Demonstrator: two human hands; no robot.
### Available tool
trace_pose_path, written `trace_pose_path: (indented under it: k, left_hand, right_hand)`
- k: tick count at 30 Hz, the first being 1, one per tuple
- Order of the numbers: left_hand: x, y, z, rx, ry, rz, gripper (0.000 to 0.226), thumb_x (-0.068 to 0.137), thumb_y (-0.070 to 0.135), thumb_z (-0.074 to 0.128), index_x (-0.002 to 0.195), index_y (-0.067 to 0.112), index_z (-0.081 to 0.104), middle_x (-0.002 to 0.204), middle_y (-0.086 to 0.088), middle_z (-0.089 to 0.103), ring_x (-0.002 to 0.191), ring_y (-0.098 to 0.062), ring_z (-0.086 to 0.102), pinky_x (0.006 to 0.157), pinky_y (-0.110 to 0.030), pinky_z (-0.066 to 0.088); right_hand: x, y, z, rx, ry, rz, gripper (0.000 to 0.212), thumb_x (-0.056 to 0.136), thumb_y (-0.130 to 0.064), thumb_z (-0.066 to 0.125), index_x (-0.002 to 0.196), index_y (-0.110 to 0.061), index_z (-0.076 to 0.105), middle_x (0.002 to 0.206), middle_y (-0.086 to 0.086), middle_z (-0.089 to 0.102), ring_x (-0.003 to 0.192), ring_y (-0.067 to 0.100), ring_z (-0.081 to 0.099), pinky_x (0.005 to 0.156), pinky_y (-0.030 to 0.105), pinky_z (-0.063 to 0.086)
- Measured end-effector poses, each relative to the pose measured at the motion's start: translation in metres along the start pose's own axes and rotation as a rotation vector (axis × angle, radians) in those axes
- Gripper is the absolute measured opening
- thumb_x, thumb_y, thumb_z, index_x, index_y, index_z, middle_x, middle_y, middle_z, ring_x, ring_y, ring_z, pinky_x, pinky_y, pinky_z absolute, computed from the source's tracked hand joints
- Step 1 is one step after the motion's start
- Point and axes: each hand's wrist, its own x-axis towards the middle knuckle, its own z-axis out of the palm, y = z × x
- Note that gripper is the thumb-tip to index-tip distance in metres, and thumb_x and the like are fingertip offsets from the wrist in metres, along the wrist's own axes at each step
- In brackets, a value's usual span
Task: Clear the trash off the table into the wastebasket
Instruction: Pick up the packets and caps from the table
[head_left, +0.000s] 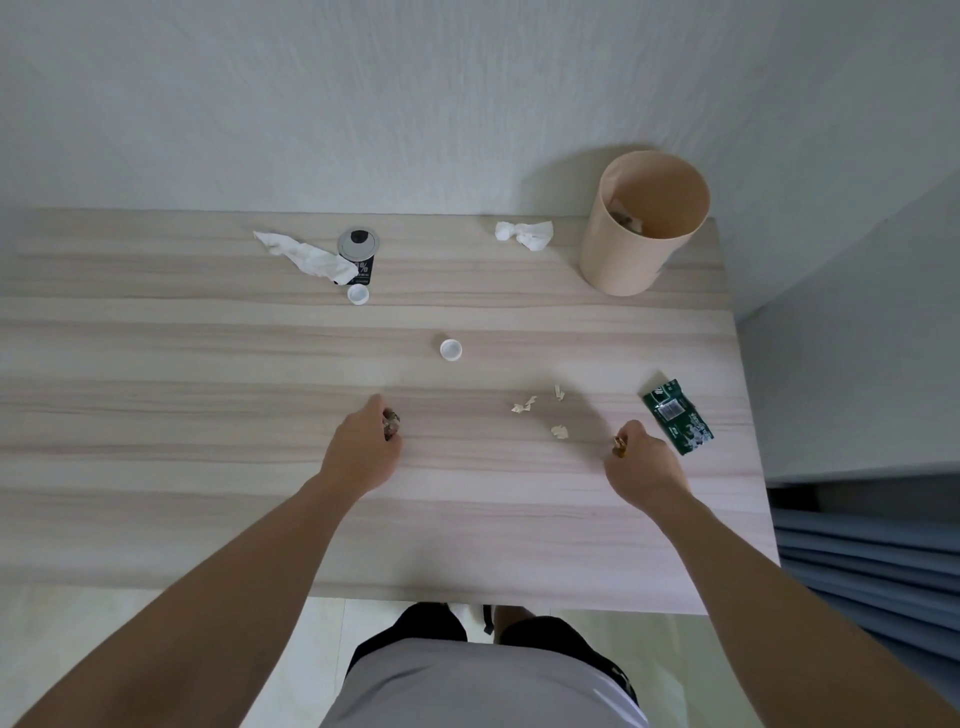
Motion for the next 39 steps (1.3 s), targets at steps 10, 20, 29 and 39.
trace_pose_path:
  k: [10, 20, 29, 39]
  left_hand:
    - [-0.008, 0.005, -0.014, -0.025, 0.001, 0.158, 0.011, 0.090, 0.017, 0.049, 0.099, 0.020, 0.054, 0.063, 0.005, 0.057, 0.062, -0.016, 0.052, 0.058, -0.030, 0.035]
    - [-0.022, -0.003, -0.026, -0.027, 0.041, 0.228, 0.015, 0.084, 0.030, 0.062, 0.076, 0.020, 0.056, 0.062, 0.010, 0.051, 0.065, -0.020, 0.053, 0.060, -0.028, 0.039]
    - [-0.017, 0.015, -0.030, -0.035, 0.001, 0.339, 0.027, 0.088, 0.009, 0.049, 0.113, 0.017, 0.054, 0.089, -0.002, 0.063, 0.083, -0.028, 0.059, 0.072, -0.033, 0.046]
    - [0.034, 0.063, -0.023, 0.065, -0.022, 0.280, 0.059, 0.083, 0.011, 0.062, 0.135, 0.025, 0.036, 0.117, -0.009, 0.042, 0.087, -0.032, 0.061, 0.082, -0.045, 0.050]
  right_hand:
    - [-0.027, -0.009, -0.007, -0.051, 0.080, -0.008, 0.016, 0.084, -0.021, 0.051, 0.100, -0.020, 0.051, 0.080, 0.003, 0.060, 0.074, 0.021, 0.058, 0.064, 0.035, 0.055]
    - [-0.070, -0.012, 0.000, -0.123, 0.166, 0.021, 0.002, 0.088, -0.021, 0.051, 0.089, -0.019, 0.052, 0.073, 0.001, 0.060, 0.067, 0.018, 0.058, 0.060, 0.032, 0.054]
    - [-0.077, 0.003, -0.005, -0.025, 0.259, 0.052, 0.013, 0.088, -0.009, 0.049, 0.095, -0.012, 0.059, 0.091, 0.006, 0.061, 0.075, 0.020, 0.059, 0.067, 0.034, 0.054]
    - [-0.025, 0.030, -0.038, 0.075, 0.264, 0.075, 0.056, 0.085, -0.030, 0.068, 0.132, -0.018, 0.040, 0.113, 0.013, 0.049, 0.091, 0.032, 0.057, 0.080, 0.042, 0.052]
